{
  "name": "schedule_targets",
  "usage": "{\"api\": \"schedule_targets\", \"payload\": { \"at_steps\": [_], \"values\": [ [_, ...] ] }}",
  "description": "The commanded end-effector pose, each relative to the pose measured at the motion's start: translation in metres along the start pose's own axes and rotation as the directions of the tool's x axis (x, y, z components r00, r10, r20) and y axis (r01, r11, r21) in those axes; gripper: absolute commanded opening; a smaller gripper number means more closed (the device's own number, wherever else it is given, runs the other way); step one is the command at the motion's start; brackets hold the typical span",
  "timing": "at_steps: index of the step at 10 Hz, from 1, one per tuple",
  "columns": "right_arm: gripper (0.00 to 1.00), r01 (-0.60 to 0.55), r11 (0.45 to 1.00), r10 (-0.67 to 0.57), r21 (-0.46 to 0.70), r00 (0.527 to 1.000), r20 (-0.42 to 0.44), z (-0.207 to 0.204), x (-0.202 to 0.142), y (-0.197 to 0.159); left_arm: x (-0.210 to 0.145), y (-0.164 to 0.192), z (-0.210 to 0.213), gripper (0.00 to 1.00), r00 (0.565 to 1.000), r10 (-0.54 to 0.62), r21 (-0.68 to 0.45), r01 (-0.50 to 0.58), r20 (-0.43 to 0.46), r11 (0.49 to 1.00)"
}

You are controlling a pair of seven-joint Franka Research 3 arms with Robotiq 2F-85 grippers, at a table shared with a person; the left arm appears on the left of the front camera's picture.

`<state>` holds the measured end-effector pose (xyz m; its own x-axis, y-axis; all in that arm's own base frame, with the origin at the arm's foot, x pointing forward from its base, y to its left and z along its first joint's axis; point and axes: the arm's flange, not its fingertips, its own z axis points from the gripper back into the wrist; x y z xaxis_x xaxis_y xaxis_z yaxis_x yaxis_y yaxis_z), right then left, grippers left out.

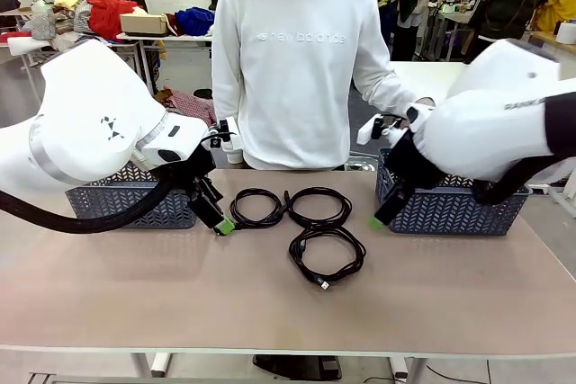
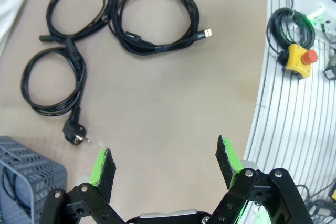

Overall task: Organize the cables according to human instructions.
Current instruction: Pick up a bundle of cables and place it in the basket indicated by the human.

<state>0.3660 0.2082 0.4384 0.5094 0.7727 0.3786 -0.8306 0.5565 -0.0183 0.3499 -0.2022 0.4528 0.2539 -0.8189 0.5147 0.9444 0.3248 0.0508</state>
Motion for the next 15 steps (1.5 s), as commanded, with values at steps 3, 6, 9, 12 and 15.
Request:
{"api": "schedule_targets", "payload": {
  "at_steps": [3,6,9,12,15],
  "values": [
    [1.00,0.012,1.000,-0.013,-0.006,0.998,-0.064,-0.028,0.032,0.012,-0.002,0.000,0.000,1.00,1.000,0.003,0.006,-0.003,0.002,1.000],
    [1.00,-0.007,1.000,0.008,0.024,0.998,-0.058,-0.031,0.024,0.013,-0.002,0.000,0.000,1.00,1.000,0.003,0.006,-0.003,0.002,1.000],
    [1.00,-0.007,1.000,0.008,0.024,0.998,-0.058,-0.031,0.024,0.013,-0.002,0.000,0.000,1.00,1.000,0.003,0.006,-0.003,0.002,1.000],
    [1.00,0.070,0.997,-0.069,0.017,0.994,-0.080,-0.037,0.033,0.013,-0.002,0.000,0.000,1.00,1.000,0.003,0.006,-0.003,0.002,1.000],
    [1.00,0.242,0.970,-0.241,-0.018,0.957,-0.159,-0.058,0.056,0.027,-0.002,0.000,0.000,1.00,1.000,0.003,0.006,-0.003,0.002,1.000]
  ]
}}
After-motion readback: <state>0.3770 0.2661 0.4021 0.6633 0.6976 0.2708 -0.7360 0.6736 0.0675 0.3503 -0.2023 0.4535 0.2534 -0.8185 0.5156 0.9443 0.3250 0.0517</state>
